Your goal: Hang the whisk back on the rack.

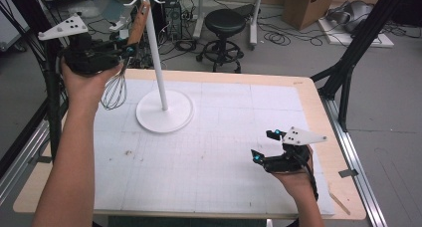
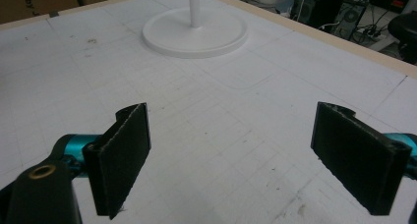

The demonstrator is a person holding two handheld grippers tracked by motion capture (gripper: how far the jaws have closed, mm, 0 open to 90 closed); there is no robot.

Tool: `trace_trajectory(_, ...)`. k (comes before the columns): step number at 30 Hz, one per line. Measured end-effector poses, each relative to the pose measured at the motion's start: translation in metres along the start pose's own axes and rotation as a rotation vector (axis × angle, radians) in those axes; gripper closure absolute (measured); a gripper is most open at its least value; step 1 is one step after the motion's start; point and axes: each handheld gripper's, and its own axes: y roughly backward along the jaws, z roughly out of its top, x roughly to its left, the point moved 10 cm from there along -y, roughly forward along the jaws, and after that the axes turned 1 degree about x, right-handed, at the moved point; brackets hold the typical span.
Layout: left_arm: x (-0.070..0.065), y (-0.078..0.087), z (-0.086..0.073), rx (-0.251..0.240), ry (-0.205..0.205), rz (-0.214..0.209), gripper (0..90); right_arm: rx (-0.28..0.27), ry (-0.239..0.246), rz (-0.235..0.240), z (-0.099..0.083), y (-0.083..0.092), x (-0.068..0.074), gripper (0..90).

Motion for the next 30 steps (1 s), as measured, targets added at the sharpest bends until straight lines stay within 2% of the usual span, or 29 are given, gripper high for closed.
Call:
trace_trajectory(11, 0.008, -0.007, -0.007, 0.033, 0.008, 0.024, 71.0, 0.001, -0.002, -0.004, 0.000, 0.002, 0.000, 14.0)
trace_trajectory(17, 0.009, -0.009, -0.010, 0.054, 0.044, 0.004, 70.8, 0.000, -0.002, -0.004, 0.000, 0.002, -0.001, 14.0)
trace_trajectory(23, 0.009, -0.010, -0.011, 0.062, 0.054, 0.001, 69.9, -0.003, -0.003, -0.005, 0.000, 0.003, -0.001, 14.0)
trace_trajectory(27, 0.010, -0.011, -0.013, 0.070, 0.068, -0.001, 60.2, -0.001, -0.003, -0.003, -0.001, 0.003, -0.001, 14.0)
trace_trajectory(30, 0.009, -0.009, -0.012, 0.067, 0.050, -0.002, 56.3, -0.002, 0.000, -0.004, 0.000, 0.002, -0.001, 14.0)
